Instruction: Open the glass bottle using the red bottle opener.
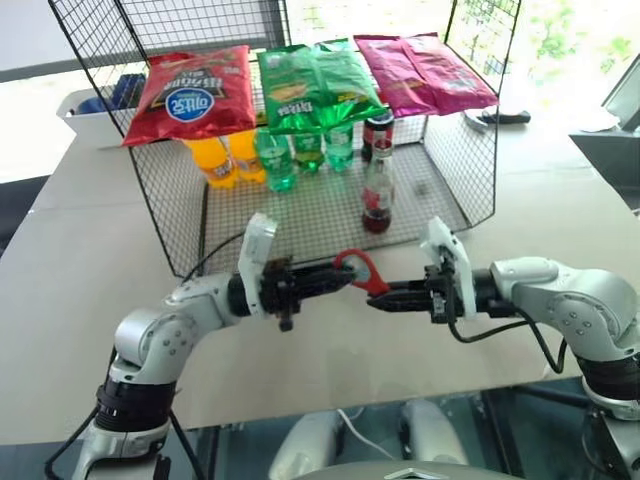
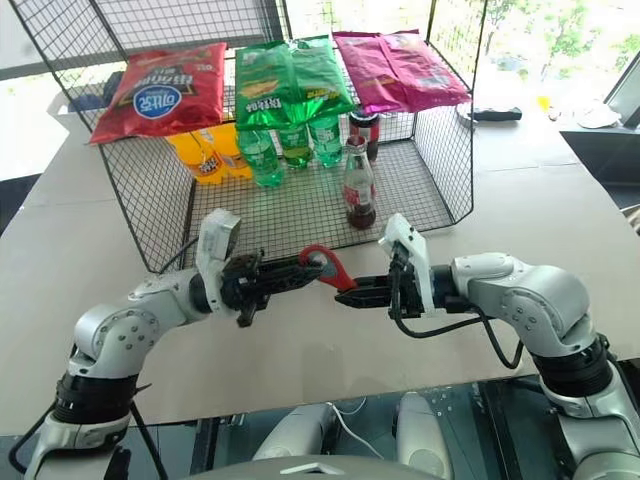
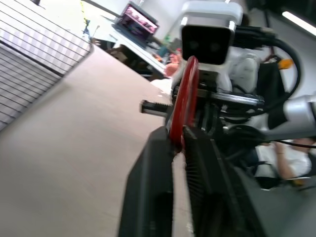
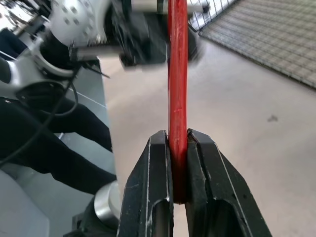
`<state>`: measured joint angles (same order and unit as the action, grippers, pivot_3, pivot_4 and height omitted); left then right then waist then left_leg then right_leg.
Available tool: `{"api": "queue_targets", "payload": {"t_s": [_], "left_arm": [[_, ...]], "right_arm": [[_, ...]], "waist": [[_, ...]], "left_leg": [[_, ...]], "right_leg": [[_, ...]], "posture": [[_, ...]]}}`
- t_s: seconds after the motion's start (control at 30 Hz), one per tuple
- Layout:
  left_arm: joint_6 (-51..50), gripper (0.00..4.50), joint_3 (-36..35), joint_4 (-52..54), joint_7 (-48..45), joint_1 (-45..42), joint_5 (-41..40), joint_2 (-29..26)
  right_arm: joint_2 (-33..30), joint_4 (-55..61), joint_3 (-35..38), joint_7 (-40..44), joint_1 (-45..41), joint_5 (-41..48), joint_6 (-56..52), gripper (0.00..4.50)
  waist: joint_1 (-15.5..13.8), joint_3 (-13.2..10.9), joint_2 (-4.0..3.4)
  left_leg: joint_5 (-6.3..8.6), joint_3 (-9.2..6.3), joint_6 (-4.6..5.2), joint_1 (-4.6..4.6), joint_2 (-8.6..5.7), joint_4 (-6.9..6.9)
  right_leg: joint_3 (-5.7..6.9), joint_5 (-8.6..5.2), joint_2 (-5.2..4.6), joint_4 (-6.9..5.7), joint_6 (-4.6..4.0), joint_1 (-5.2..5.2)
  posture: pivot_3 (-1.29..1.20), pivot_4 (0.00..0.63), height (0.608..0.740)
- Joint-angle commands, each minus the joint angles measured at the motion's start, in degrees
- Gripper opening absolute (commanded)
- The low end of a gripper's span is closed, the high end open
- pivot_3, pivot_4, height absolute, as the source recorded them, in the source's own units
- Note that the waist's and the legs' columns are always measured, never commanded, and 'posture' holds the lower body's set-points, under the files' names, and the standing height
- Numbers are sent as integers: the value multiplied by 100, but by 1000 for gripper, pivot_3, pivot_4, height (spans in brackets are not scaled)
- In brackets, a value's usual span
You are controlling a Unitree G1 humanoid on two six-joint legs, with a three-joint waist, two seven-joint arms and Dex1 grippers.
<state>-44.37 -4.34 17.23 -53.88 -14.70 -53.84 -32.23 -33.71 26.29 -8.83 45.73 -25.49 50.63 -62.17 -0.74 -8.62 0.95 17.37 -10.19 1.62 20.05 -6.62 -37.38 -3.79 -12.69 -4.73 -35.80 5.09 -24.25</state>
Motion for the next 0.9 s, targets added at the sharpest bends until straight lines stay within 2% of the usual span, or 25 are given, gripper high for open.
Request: {"api": "queue_targets", "payload": {"t_s": [0.03, 0.13, 0.17, 0.33, 0.43, 0.53, 0.77, 0.9], "left_arm": [[404, 2635, -311, -9, 202, -43, 151, 124], [786, 4118, -449, 13, 340, 19, 363, 252], [918, 4479, -493, 15, 411, 30, 435, 316], [1977, 4479, -538, -353, 946, -109, 1306, 796], [2686, 4479, -234, -867, 1354, -373, 2128, 1169], [3098, 4479, 1, -1483, 1483, -710, 2546, 1511], [3949, 4479, 280, -2922, 1450, -1587, 3120, 2097], [4162, 4479, 346, -3489, 1176, -1998, 3119, 2356]], "right_arm": [[-201, 28, 8, 2, 235, -614, 684, 0], [-174, -131, 347, -328, 543, -1038, 1199, 0], [-151, -166, 442, -415, 626, -1157, 1362, 0], [19, -333, 840, -832, 949, -1755, 2229, 0], [480, -423, 1251, -1416, 939, -2153, 3061, 0], [830, -462, 1424, -1906, 811, -2603, 3721, 0], [1172, -620, 1485, -2435, 667, -3100, 4243, 0], [1330, -546, 1406, -2532, 764, -3160, 4228, 0]], "waist": [[-3, 1, 1], [-8, 1, 3], [-10, 1, 3], [-15, 1, 3], [-18, 1, 4], [-6, 2, 5], [-4, 3, 6], [20, 3, 6]], "left_leg": [[0, 2, 0, 0, -1, 0], [0, 2, 1, 3, -5, 0], [0, 2, 1, 4, -5, 0], [0, 3, 0, 4, -7, -3], [-1, 4, -1, 4, -7, -6], [-1, 4, -1, 4, -11, -7], [-2, 1, 0, 4, -15, -10], [-2, 0, 1, 4, -15, -10]], "right_leg": [[-2, 0, -1, 0, 0, 0], [-2, 0, -3, 6, 0, -2], [-2, 0, -4, 5, 0, -2], [-2, 0, -6, 0, 1, -1], [-2, 1, -5, -4, 1, -1], [-2, 1, -6, -4, 2, -1], [-1, 1, -7, -4, 2, -2], [-2, 1, -7, -4, 2, -3]], "posture": [[0, 150, 740], [0, 150, 740], [0, 150, 740], [0, 150, 740], [0, 150, 740], [0, 150, 740], [0, 150, 740], [0, 150, 740]]}}
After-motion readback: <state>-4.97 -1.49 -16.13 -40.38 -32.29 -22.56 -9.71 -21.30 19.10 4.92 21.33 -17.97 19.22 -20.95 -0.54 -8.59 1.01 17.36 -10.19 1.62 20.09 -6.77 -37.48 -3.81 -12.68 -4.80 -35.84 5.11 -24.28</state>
